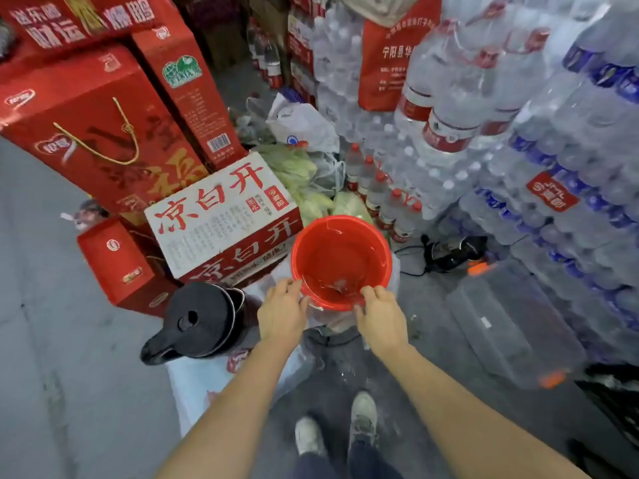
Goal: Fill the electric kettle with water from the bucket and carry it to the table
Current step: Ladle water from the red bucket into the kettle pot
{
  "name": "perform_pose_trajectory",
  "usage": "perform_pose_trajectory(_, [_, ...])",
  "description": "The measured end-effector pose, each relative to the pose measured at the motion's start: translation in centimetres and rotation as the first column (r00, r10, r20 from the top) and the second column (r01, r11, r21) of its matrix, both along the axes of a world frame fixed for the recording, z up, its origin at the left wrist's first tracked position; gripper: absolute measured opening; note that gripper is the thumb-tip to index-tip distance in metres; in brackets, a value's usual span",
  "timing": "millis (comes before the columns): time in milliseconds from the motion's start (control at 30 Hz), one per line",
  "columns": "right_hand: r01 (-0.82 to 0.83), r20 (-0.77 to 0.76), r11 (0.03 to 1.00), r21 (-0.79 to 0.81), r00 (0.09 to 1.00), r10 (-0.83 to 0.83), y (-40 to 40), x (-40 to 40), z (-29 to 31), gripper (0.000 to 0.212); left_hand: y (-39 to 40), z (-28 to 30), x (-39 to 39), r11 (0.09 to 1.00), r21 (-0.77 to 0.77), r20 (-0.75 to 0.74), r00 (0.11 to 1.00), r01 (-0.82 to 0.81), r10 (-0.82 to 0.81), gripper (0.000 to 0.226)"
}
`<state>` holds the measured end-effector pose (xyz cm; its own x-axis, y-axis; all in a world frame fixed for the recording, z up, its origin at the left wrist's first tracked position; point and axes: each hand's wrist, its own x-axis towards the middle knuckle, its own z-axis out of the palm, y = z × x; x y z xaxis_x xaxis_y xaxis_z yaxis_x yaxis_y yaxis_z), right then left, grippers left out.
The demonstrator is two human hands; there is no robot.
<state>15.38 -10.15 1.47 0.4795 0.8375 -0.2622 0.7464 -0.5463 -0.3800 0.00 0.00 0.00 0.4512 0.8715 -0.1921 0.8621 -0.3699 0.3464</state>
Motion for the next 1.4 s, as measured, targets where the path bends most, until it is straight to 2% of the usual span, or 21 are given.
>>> perform_pose_trajectory(167, [0.2, -0.211, 0.965, -0.168, 0.949, -0.234, 3.4, -0.2, -2.4, 0.044, 1.8, -3.2, 1.4, 0.982, -0.154, -0.073, 0.993, -0.108, 0.098, 0.067])
perform_pose_trajectory(333, [0.379, -0.332, 0.883, -0.278, 0.825, -0.458, 6.7, 1.0, -4.1, 0.052, 2.3, -5.6, 2.3, 0.948, -0.257, 0.04, 0.978, -0.189, 0.206, 0.078])
perform_pose_trajectory(367, [0.418, -0.394, 0.858, -0.299, 0.765, -0.51, 7.4, 1.4, -4.0, 0.049, 2.3, -5.7, 2.4, 0.943, -0.264, 0.068, 0.972, -0.201, 0.226, 0.079])
perform_pose_trajectory(400, [0.47, -0.484, 0.823, -0.319, 0.666, -0.567, 8.2, 1.8, -3.8, 0.039, 2.4, -5.9, 2.4, 0.941, -0.268, 0.097, 0.966, -0.205, 0.238, 0.079])
perform_pose_trajectory(467, [0.531, -0.607, 0.722, -0.444, 0.414, -0.678, 9.4, 2.7, -3.2, 0.013, 2.4, -6.1, 2.3, 0.942, -0.274, 0.14, 0.962, -0.191, 0.236, 0.08])
perform_pose_trajectory(533, [0.509, -0.636, 0.631, -0.586, 0.194, -0.747, 9.9, 3.5, -3.0, 0.012, 2.3, -6.2, 2.1, 0.944, -0.276, 0.168, 0.958, -0.18, 0.231, 0.082])
perform_pose_trajectory(600, [0.484, -0.655, 0.599, -0.638, 0.066, -0.752, 9.8, 3.9, -3.1, 0.008, 2.3, -6.5, 1.9, 0.945, -0.269, 0.17, 0.957, -0.184, 0.235, 0.084])
perform_pose_trajectory(633, [0.496, -0.661, 0.597, -0.63, 0.061, -0.748, 9.5, 3.7, -3.0, 0.007, 2.3, -6.5, 1.9, 0.945, -0.27, 0.165, 0.957, -0.187, 0.237, 0.084])
perform_pose_trajectory(700, [0.558, -0.679, 0.629, -0.541, 0.151, -0.718, 8.7, 3.0, -3.3, 0.013, 2.3, -6.6, 1.9, 0.944, -0.269, 0.163, 0.957, -0.19, 0.24, 0.085])
perform_pose_trajectory(767, [0.589, -0.701, 0.691, -0.42, 0.273, -0.659, 7.7, 2.0, -3.6, 0.035, 2.3, -6.5, 1.7, 0.943, -0.272, 0.168, 0.956, -0.19, 0.241, 0.087])
perform_pose_trajectory(800, [0.59, -0.713, 0.714, -0.377, 0.307, -0.63, 7.1, 1.6, -3.8, 0.047, 2.4, -6.5, 1.7, 0.943, -0.274, 0.171, 0.956, -0.188, 0.24, 0.087])
perform_pose_trajectory(900, [0.597, -0.765, 0.754, -0.275, 0.339, -0.548, 4.9, 1.0, -3.8, 0.07, 2.4, -6.2, 1.7, 0.941, -0.278, 0.172, 0.954, -0.193, 0.247, 0.086])
perform_pose_trajectory(1167, [0.634, -0.817, 0.763, -0.121, 0.373, -0.439, -0.3, 1.1, -3.1, 0.069, 1.9, -6.5, 1.9, 0.952, -0.218, 0.092, 0.967, -0.213, 0.237, 0.084])
perform_pose_trajectory(1400, [0.637, -0.845, 0.77, -0.031, 0.394, -0.36, -2.6, 2.3, -1.2, 0.062, 1.7, -5.8, 2.5, 0.972, -0.139, -0.076, 0.981, -0.19, 0.18, 0.078])
